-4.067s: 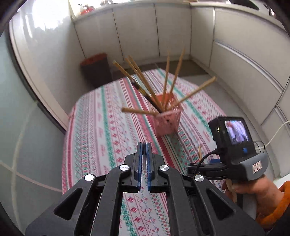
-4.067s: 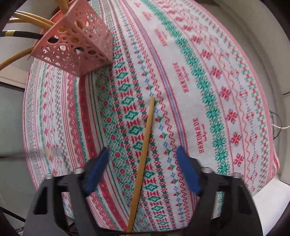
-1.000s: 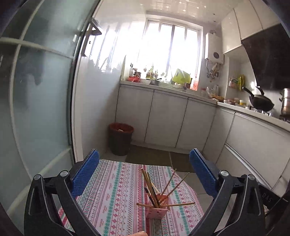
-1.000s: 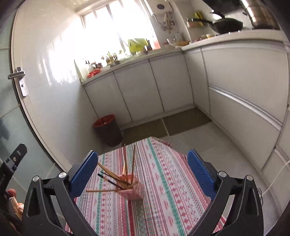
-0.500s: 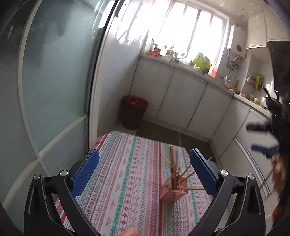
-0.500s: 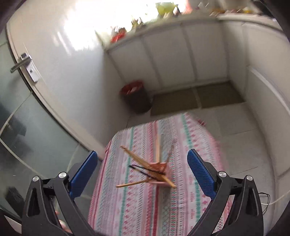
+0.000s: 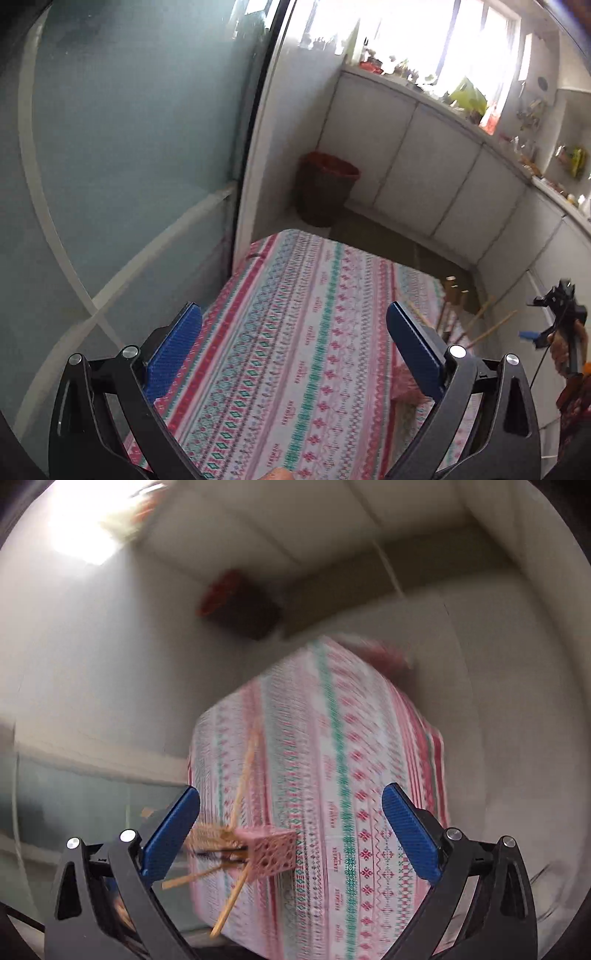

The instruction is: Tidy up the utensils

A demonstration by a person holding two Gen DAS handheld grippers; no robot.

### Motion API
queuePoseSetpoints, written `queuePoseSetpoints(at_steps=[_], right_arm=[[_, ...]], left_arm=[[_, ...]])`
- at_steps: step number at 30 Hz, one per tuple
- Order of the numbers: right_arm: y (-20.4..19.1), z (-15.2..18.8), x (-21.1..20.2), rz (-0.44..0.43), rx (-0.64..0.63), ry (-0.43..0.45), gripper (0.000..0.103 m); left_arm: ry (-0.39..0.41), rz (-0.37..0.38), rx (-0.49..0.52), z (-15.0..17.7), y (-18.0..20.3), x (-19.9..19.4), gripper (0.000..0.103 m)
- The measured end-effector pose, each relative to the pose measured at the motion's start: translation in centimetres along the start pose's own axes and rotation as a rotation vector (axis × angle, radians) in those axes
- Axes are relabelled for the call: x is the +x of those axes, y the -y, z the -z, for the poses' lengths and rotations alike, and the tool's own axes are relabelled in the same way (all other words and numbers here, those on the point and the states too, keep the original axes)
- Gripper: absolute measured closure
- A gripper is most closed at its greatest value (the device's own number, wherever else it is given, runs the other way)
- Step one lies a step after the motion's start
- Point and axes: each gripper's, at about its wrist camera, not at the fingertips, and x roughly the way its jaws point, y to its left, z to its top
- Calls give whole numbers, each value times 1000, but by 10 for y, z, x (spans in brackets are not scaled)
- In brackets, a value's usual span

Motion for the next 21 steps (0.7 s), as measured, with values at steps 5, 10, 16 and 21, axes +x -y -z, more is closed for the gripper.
queuePoseSetpoints(at_steps=[5,10,16,21], right_arm=[[52,-28,122,-243,143,-130,7],[1,-44,221,-337,35,-308,7],[-49,-46,280,-410,-57,-420,7],[-77,-42,298,-441,-98,-444,7]], left_arm=[[-63,-67,58,11,20,38,7],[-117,-95,150,22,51,77,7],[-136,-98,196,25,71,100,7],[-156,-111,215,27,75,112,7]])
